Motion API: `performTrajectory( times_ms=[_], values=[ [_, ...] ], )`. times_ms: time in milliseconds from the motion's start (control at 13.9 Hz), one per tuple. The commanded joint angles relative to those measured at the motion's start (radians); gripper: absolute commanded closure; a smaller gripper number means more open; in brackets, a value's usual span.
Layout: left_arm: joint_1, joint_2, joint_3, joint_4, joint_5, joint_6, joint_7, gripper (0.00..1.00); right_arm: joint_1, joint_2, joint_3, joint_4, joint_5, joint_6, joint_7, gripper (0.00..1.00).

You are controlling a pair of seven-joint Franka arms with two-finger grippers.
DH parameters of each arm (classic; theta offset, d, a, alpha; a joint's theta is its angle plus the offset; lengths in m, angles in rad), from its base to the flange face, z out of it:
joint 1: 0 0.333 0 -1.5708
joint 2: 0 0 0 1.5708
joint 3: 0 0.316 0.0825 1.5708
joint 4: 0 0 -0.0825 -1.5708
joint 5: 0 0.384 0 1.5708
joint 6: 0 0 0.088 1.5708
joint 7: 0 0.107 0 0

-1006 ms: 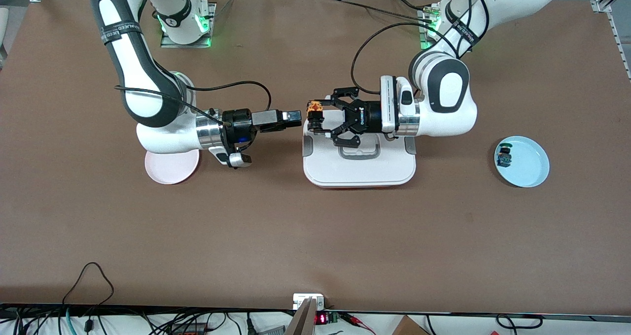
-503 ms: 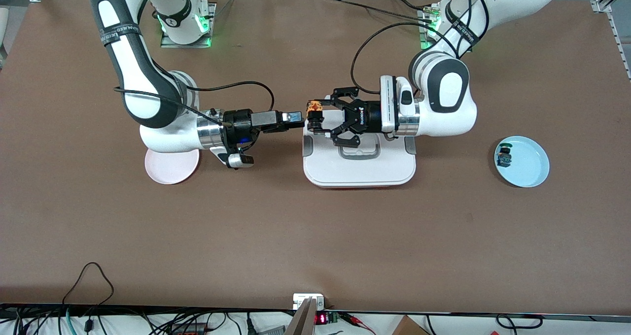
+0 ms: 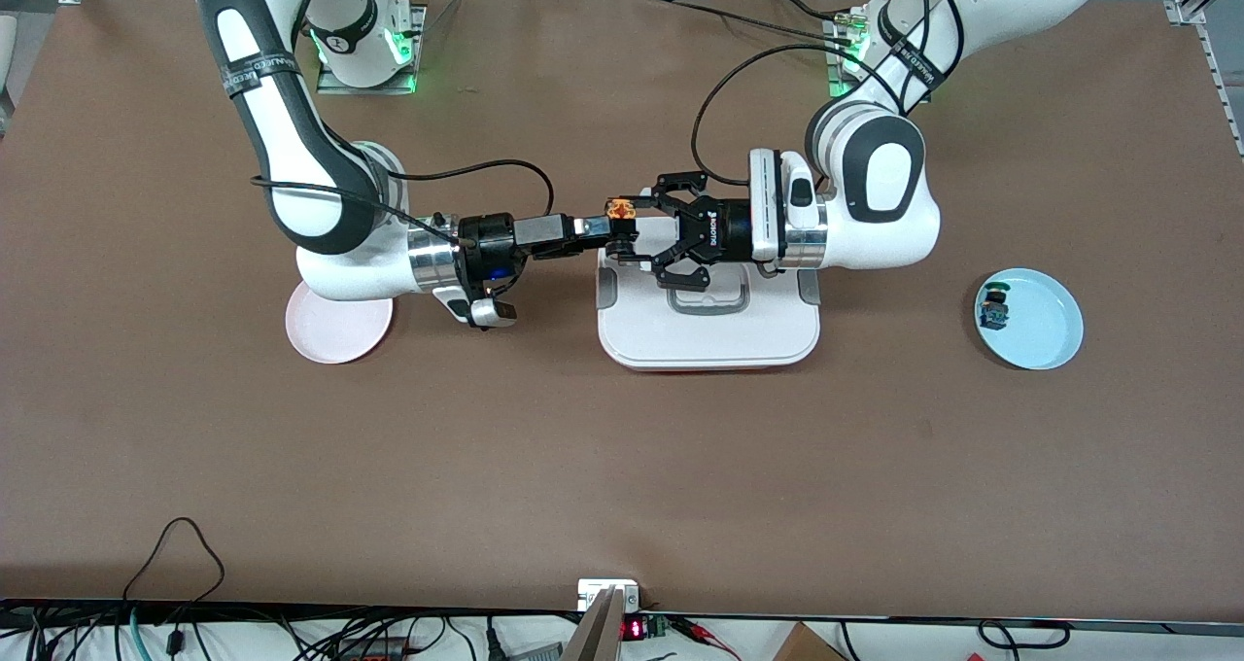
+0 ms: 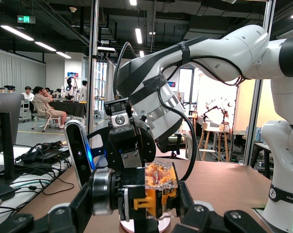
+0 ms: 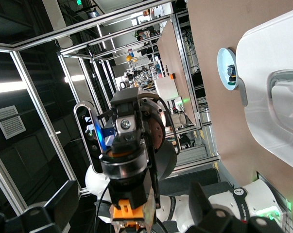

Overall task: Transfer orange switch to right arm and place
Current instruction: 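Reach the right gripper toward the orange switch held by the left gripper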

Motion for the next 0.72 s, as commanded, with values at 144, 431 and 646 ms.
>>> performTrajectory(
  times_ms=[144, 431, 646],
  values=[
    [-0.002, 0.005, -0.006, 0.009, -0.031, -0.004, 0.032, 0.85, 0.028, -0.002, -0.005, 0.010, -0.001, 0.032, -0.077, 0.00],
    [-0.003, 0.005, -0.004, 0.010, -0.032, -0.004, 0.032, 0.85, 0.028, -0.007, -0.005, 0.024, -0.090, 0.042, -0.104, 0.00],
    [-0.003, 0.005, -0.004, 0.009, -0.032, -0.004, 0.032, 0.85, 0.030, -0.010, -0.005, 0.041, -0.092, 0.044, -0.104, 0.00]
  ],
)
